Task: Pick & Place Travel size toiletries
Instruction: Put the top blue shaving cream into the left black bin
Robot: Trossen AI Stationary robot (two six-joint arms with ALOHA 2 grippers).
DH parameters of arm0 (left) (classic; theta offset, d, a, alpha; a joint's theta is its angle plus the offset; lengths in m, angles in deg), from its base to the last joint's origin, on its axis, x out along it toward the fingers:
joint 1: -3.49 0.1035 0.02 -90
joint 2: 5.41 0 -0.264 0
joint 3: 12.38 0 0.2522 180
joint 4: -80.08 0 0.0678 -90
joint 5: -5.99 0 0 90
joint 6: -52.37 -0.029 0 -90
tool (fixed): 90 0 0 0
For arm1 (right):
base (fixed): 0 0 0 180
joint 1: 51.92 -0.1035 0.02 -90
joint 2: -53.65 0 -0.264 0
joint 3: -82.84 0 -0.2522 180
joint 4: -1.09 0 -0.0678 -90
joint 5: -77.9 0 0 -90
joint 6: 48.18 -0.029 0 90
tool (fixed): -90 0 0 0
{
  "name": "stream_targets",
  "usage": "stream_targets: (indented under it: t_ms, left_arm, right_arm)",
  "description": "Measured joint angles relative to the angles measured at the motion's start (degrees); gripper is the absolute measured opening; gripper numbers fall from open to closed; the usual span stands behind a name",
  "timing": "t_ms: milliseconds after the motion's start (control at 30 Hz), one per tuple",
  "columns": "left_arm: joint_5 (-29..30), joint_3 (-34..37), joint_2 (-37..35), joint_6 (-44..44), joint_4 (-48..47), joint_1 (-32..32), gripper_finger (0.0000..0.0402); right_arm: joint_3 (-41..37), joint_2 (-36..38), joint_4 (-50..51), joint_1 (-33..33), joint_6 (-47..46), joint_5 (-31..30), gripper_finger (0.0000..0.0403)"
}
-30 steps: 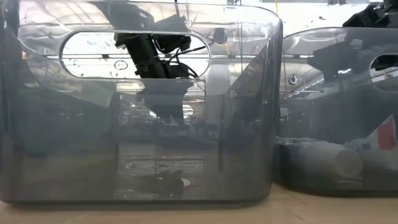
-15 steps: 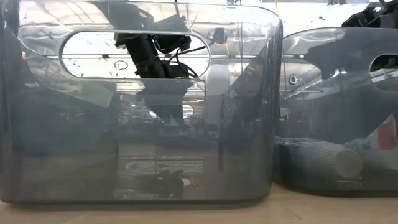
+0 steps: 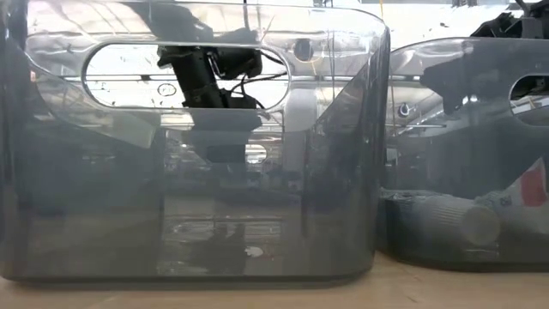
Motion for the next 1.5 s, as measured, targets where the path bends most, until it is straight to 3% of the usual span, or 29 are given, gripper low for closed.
stream_targets:
  t_ms: [333, 700, 833, 1133, 1500]
  left_arm:
    - [-1.67, 0.04, 6.17, -0.40, 1.03, 2.16, 0.0250]
    - [-1.44, -0.17, 7.40, -2.37, 1.13, 2.38, 0.0248]
    - [-1.39, -0.13, 7.46, -3.43, 0.97, 1.72, 0.0221]
    - [-1.38, -0.05, 7.60, -2.45, 0.92, 1.46, 0.0118]
    - [1.10, 0.35, 4.52, -1.60, -0.70, 1.03, 0.0122]
  right_arm:
    - [-0.04, 0.00, -0.18, 0.00, 0.56, 0.02, 0.0085]
    - [-0.04, 0.00, -0.22, 0.00, 0.58, 0.02, 0.0086]
    - [-0.04, 0.00, -0.22, 0.00, 0.58, 0.02, 0.0084]
    - [-0.06, 0.00, -0.22, 0.00, 0.58, 0.02, 0.0084]
    - [-0.06, -0.02, -0.22, 0.00, 0.58, 0.02, 0.0085]
